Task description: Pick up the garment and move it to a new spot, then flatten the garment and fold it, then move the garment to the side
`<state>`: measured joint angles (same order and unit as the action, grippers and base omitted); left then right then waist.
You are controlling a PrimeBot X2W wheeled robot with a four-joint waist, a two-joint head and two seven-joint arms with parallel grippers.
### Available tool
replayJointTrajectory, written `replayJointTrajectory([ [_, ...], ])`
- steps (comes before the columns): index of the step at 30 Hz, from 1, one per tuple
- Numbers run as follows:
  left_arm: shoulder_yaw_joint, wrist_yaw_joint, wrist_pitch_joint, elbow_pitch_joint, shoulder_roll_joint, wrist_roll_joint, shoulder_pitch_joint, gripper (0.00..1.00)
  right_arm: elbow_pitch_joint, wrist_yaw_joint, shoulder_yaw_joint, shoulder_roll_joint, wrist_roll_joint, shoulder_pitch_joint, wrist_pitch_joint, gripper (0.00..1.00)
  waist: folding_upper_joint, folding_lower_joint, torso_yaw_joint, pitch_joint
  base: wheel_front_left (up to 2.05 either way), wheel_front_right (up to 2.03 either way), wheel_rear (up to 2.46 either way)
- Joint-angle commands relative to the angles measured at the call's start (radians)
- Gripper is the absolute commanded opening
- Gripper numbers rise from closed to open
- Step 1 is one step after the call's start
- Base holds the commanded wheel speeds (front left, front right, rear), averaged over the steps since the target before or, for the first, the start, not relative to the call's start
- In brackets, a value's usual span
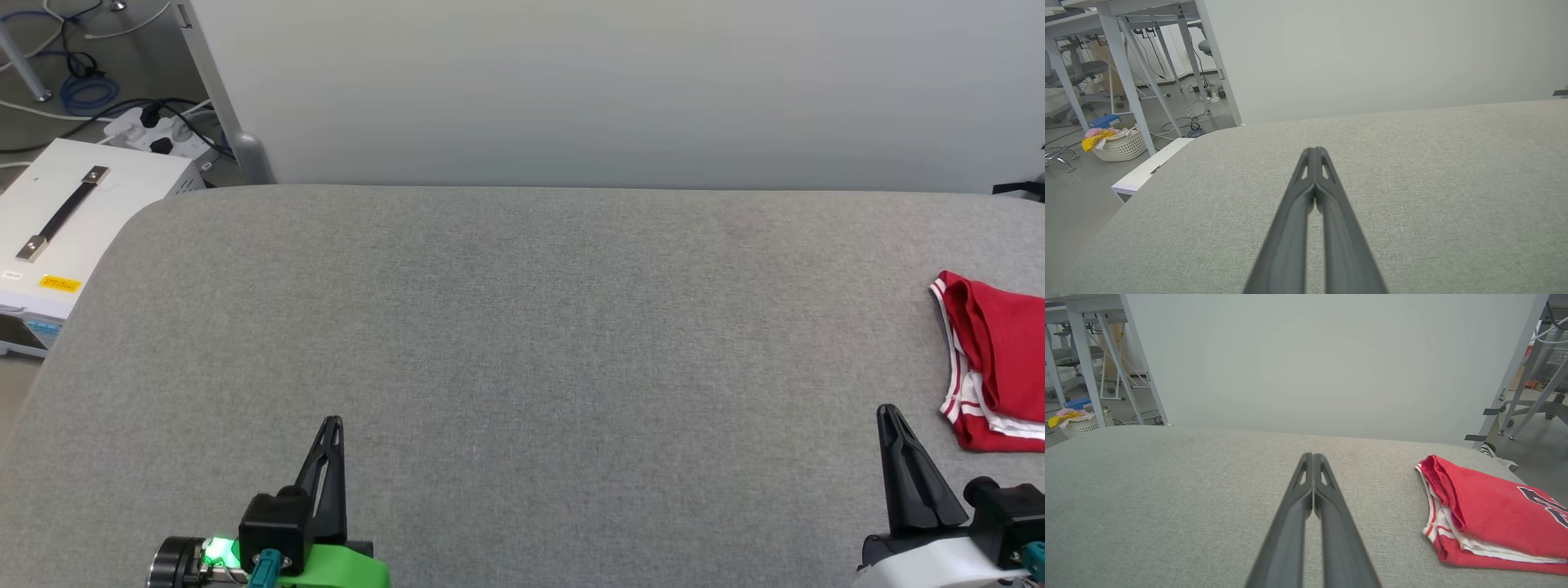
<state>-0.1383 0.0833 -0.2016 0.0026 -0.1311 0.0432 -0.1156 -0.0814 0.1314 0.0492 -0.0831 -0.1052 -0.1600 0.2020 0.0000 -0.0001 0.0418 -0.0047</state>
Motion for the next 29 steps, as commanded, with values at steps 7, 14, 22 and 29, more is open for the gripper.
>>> replayJointTrajectory([
  [7, 0.014, -0.01, 0.017, -0.001, 0.011, -0.01, 0.027, 0.0, 0.01, 0.0, -0.005, 0.005, 0.014, 0.029, -0.019, 0.0, 0.0, 0.0001, -0.003, 0.0, 0.0, 0.0, 0.0],
  [14, 0.024, -0.016, 0.031, -0.001, 0.016, -0.013, 0.034, 0.0, 0.015, 0.0, -0.009, 0.007, 0.021, 0.039, -0.033, 0.0, 0.0, 0.0001, -0.006, 0.001, 0.0, 0.0, 0.0],
  [22, 0.035, -0.022, 0.047, -0.001, 0.022, -0.016, 0.042, 0.0, 0.022, 0.0, -0.013, 0.01, 0.029, 0.051, -0.049, 0.0, 0.0, 0.0001, -0.009, 0.001, 0.0, 0.0, 0.0],
  [29, 0.044, -0.028, 0.061, -0.001, 0.027, -0.018, 0.049, 0.0, 0.027, 0.0, -0.016, 0.012, 0.036, 0.061, -0.063, 0.0, 0.0, 0.0001, -0.012, 0.001, 0.0, 0.0, 0.0],
])
